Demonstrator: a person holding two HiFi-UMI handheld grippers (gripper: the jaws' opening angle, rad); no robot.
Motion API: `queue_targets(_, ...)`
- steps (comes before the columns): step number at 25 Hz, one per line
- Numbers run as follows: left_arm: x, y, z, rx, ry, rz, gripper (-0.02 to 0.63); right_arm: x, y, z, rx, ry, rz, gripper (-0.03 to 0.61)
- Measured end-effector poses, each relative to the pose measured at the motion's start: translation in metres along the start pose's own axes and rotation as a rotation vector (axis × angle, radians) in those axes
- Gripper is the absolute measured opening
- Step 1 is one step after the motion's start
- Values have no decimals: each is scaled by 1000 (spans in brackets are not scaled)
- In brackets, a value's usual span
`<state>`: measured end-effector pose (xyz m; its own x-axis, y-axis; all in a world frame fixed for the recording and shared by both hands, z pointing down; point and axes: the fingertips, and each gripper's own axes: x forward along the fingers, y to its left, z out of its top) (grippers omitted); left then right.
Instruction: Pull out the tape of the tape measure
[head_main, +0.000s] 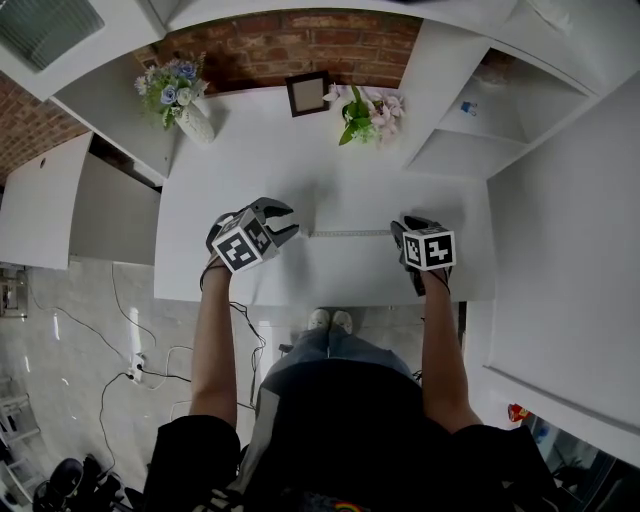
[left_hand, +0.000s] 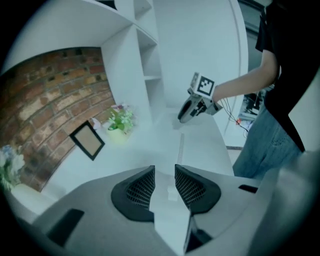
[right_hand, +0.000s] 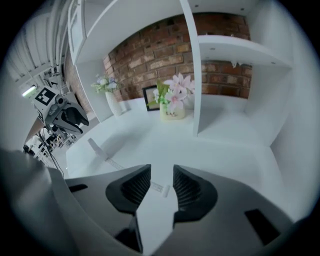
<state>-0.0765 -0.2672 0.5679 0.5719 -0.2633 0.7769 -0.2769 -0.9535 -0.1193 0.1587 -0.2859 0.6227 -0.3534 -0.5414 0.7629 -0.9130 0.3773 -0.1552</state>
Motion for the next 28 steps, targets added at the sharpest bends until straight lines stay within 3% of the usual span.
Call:
queue_targets(3,-27,17,24,-90,-159,106,117,-21,-3,30,-4,-162,-28,113)
queue_targets(9,-91,56,57,-260,-438,418,38,-82,-4,89,8,-503,-91,8)
queue_targets(12,-122,67,64,-346,-555,541,25,-114,3,110,-5,-660,-101,-2)
queue_targets(17,-170,71,83,-399,-748,699,10,-159,17,129,-20,-866,-146,-3)
queue_targets(22,-192,58,90,-386,-805,795,9,-187,25,128,-27,-947,-176,-3)
queue_targets(28,-180,44,80,-421,-764,760,9,-200,37,123,-38,-962,-175,-3)
